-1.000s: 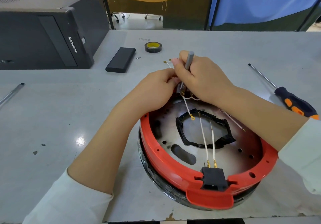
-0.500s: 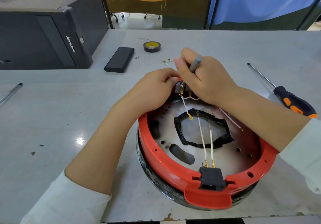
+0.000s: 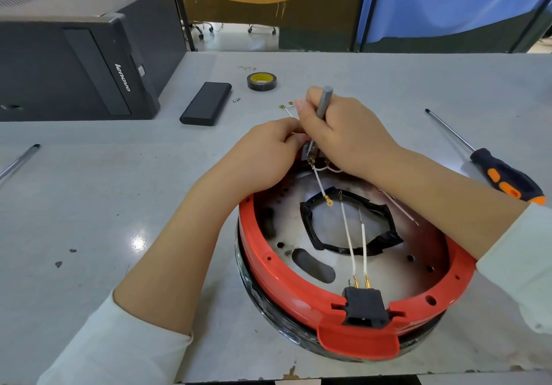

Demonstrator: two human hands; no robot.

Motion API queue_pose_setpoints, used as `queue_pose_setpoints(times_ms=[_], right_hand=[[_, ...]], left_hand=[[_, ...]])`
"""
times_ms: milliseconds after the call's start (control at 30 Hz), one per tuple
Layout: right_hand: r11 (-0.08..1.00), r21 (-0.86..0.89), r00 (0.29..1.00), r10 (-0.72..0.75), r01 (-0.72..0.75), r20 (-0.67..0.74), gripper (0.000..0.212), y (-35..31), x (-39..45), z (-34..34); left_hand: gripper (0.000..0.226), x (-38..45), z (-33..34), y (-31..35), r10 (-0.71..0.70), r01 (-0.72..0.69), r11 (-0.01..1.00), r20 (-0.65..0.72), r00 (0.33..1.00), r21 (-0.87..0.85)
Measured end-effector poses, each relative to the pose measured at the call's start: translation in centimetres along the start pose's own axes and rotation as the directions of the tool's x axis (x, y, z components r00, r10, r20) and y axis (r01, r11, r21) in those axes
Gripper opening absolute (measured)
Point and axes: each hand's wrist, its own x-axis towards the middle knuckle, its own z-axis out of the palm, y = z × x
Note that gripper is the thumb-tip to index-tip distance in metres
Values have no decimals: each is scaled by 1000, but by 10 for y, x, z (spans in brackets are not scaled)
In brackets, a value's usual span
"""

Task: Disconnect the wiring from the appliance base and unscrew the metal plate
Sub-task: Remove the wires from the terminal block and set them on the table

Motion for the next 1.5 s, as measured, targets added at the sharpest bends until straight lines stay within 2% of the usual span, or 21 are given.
queue_pose_setpoints(times_ms=[200,300,367,533,633,733,800,933,1100,1267,1500], right_hand=[[991,-9,989,-134,133,-64,28,-1,-9,-4],[984,-127,992,-130,128,-5,28,-2,-7,0],[988,-123,996,-93,93,4,32,-2,-4,1],[999,28,1000,22,-22,-2,39,3,4,2],[989,144,999,27,-23,-21,41,5,3,2],[965,261,994,16,12,-107,41,8,0,-2],[942,333,985,86,-32,-149,40,13,1,-6],[914,370,973,214,-169,-85,37,21,3,-8],[895,409,978,205,-175,-30,31,20,1,-8],[939,317,987,156,-137,-36,30,18,1,-4],[955,220,979,201,-199,14,30,18,10,-4]], left_hand=[[22,0,0,-1,-7,7,1000,-8,1000,-2],[24,-1,0,-1,-14,14,1000,-12,1000,17],[25,-1,0,0,-17,18,999,-12,1000,28],[27,-1,0,0,-13,13,1000,5,1000,-17],[30,-1,1,0,-15,15,999,6,1000,-29],[29,0,1,-1,-26,26,999,2,1000,-33],[28,0,0,-1,-36,36,999,0,999,-39],[29,1,0,-1,-43,43,999,12,999,-23],[28,0,0,-1,-38,39,998,12,999,-42],[25,-1,0,-2,-34,34,998,5,999,-48],[26,-1,0,-1,-39,39,999,4,999,-34]])
